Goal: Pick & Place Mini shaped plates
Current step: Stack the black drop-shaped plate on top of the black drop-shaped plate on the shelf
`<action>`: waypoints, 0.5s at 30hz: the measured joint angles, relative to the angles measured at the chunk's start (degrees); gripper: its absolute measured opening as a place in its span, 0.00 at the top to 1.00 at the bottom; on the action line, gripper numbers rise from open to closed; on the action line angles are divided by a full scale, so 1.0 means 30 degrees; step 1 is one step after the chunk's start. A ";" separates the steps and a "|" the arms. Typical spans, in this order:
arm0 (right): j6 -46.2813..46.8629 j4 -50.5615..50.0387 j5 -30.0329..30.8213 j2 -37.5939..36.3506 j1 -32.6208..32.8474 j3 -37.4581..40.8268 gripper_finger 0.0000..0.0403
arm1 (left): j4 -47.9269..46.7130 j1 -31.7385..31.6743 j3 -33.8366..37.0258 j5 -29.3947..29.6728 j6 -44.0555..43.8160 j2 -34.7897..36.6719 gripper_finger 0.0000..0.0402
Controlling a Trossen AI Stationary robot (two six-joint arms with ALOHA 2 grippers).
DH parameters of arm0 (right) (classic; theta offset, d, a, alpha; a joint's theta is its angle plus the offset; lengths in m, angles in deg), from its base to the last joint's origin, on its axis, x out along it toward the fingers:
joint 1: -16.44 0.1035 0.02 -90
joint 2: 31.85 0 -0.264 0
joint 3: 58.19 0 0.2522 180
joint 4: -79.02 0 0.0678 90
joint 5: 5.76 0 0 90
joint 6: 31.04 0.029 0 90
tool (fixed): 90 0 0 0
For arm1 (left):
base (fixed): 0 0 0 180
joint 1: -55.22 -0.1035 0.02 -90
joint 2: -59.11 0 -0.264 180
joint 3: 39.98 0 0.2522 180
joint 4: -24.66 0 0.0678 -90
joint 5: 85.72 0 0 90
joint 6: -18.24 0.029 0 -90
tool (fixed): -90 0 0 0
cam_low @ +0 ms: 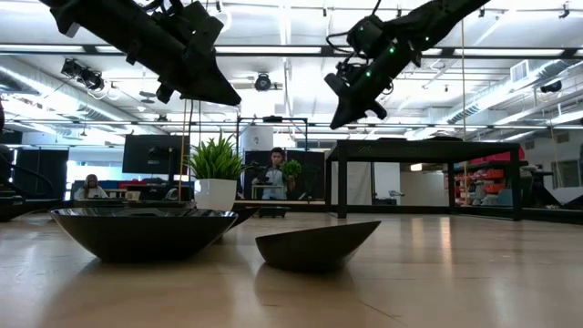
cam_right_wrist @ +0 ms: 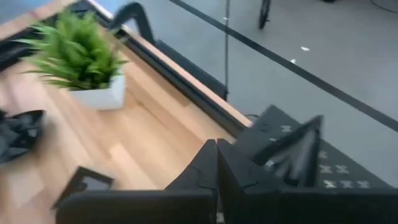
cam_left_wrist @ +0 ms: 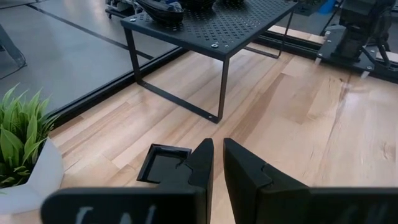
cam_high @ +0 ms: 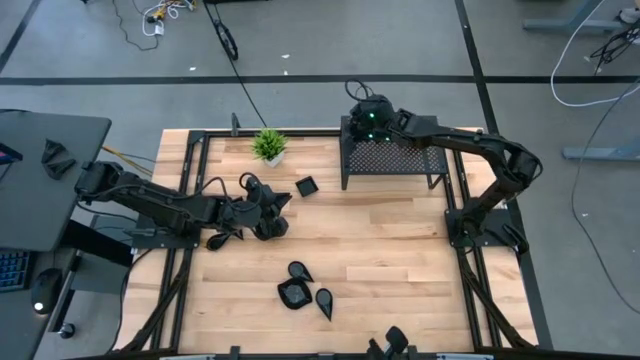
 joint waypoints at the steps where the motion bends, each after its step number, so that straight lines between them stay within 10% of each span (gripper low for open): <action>1: -0.0004 -0.0004 0.0007 0.0094 -0.0158 0.0000 0.99 | -0.0001 0.0000 0.0000 0.0000 0.0000 0.0000 0.90; 15: 0.0011 -0.0325 -0.0873 0.0675 -0.0818 0.0000 1.00 | 0.0070 0.0000 0.0000 0.0073 -0.0007 0.0000 0.90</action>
